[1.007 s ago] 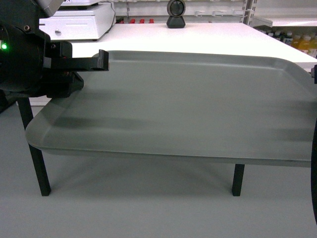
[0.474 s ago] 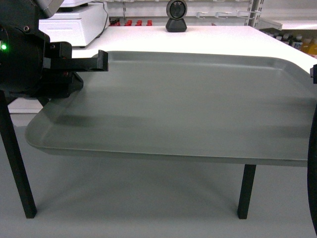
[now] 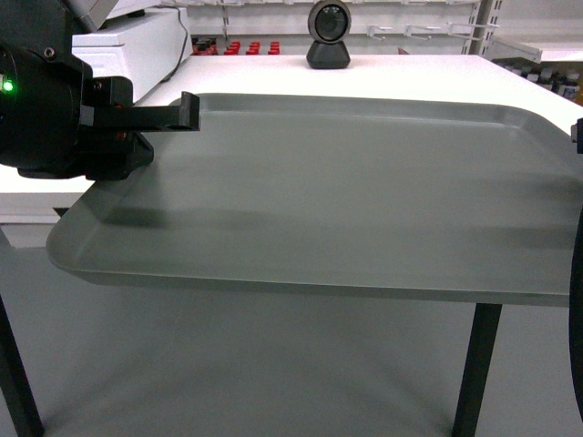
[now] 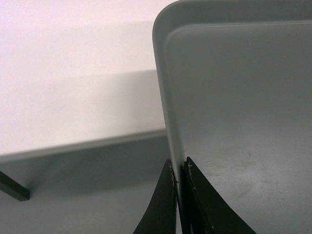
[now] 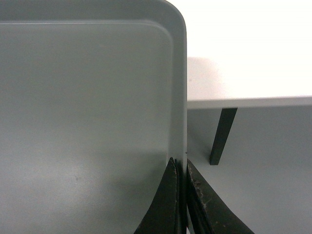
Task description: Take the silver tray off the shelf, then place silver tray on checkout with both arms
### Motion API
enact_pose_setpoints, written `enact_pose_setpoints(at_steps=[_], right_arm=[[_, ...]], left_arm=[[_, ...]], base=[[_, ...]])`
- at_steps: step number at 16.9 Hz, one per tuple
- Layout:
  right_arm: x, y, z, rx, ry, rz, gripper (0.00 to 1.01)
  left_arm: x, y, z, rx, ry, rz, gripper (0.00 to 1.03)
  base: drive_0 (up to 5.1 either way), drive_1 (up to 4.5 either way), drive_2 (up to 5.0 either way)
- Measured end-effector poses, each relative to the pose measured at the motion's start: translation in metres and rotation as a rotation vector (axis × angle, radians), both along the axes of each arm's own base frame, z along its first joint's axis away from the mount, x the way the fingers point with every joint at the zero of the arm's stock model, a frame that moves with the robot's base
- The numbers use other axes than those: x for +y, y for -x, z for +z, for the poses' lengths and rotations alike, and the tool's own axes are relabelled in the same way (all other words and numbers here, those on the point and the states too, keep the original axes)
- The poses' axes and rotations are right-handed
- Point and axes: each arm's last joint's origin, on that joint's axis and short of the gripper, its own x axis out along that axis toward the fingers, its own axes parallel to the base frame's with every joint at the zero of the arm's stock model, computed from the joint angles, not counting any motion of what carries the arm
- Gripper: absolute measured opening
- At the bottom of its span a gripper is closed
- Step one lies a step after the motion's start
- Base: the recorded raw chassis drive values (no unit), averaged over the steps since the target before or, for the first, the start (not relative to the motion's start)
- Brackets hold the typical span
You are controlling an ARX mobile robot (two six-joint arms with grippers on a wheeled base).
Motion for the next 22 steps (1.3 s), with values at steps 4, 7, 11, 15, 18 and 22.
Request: enact_pose_setpoints(at_steps=[4,7,11,15,18,22], right_arm=[[0.0000,0.0000,0.0000,0.000,0.000,0.000,0.03],[0.0001,0.0000,0.0001,-0.001,0.000,0.000,0.03],[0.0001,0.0000,0.0000,0.000,0.000,0.000,0.03],[0.0000,0.0000,0.0000,0.000,0.000,0.000,0.03],[0.0001,-0.0001,0.0002,-0.002,0.000,0.000,0.03],[0.0001,-0.0003,-0.0006,0.002,0.000,0.000,0.03]], left_arm=[[-0.0002,0.0000,0.0007,-0.005,0.002,-0.001,0.03],[-0.0002,0.0001,0.0002,-0.002,0.000,0.000,0.03],[0.0000,0.0000,0.0003,-0.003,0.000,0.000,0.03],[0.0000,0.0001,0.0002,-0.002,0.001,0.000,0.03],[-0.0001,0.0000,0.0004,-0.004,0.000,0.001,0.03],[-0.0001,-0.0003,-0.0002,-0.002,0.001,-0.001,0.03]], base=[[-0.1,4.15,-4.3],[0.0,4.21,-4.3],[-0.1,4.20,-4.3],[0.0,4.25,-4.3],[0.0,1.45,-1.4],[0.0,0.00,0.0]])
